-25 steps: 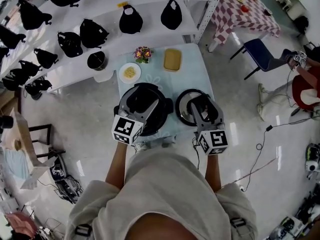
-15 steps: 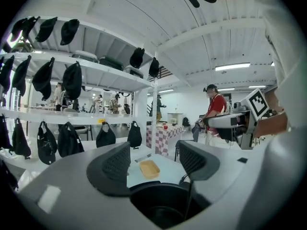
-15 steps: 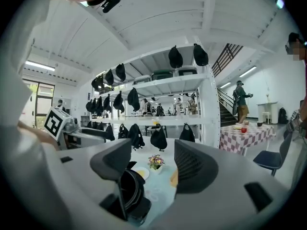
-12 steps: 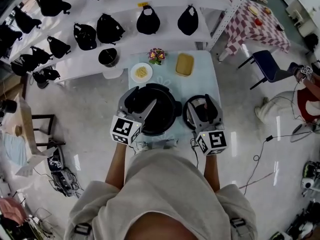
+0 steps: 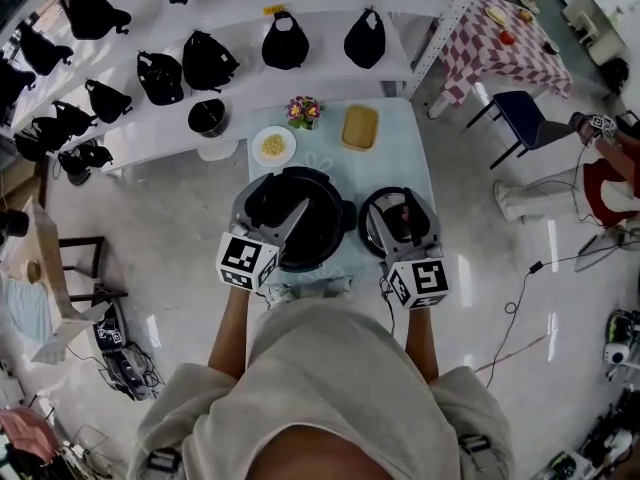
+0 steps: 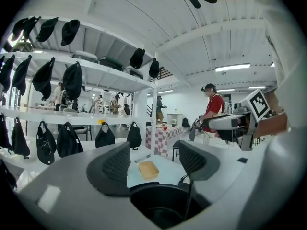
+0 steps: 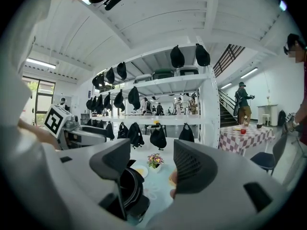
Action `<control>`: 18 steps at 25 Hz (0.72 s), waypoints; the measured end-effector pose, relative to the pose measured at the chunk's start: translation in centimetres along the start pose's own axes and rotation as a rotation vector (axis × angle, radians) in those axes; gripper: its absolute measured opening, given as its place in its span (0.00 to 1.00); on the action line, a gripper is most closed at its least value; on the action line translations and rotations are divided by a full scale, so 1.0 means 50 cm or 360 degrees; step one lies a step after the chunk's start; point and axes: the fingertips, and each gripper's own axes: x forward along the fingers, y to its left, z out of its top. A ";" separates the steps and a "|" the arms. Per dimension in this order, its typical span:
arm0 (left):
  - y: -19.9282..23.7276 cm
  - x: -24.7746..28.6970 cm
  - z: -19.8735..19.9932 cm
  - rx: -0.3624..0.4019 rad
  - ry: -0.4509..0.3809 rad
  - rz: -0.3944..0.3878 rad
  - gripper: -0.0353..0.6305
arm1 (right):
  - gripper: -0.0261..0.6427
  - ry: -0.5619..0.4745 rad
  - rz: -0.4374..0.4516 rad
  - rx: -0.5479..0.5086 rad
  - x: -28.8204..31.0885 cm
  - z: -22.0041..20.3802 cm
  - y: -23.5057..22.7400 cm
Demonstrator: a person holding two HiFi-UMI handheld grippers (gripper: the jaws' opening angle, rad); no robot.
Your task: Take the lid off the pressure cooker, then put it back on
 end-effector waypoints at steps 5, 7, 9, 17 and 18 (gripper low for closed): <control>-0.025 0.022 -0.006 0.0005 0.0010 -0.0061 0.52 | 0.45 0.0071 -0.0054 0.0022 -0.019 -0.035 -0.025; -0.038 0.032 -0.004 0.0007 0.0010 -0.0092 0.52 | 0.45 0.0091 -0.0083 0.0031 -0.030 -0.045 -0.035; -0.049 0.044 -0.004 0.0007 0.0011 -0.0124 0.52 | 0.45 0.0108 -0.0114 0.0034 -0.041 -0.052 -0.046; -0.103 0.095 -0.006 0.0003 0.0027 -0.0244 0.52 | 0.45 0.0196 -0.0217 0.0066 -0.081 -0.090 -0.096; -0.108 0.100 -0.006 0.0004 0.0027 -0.0254 0.52 | 0.45 0.0216 -0.0224 0.0074 -0.084 -0.101 -0.102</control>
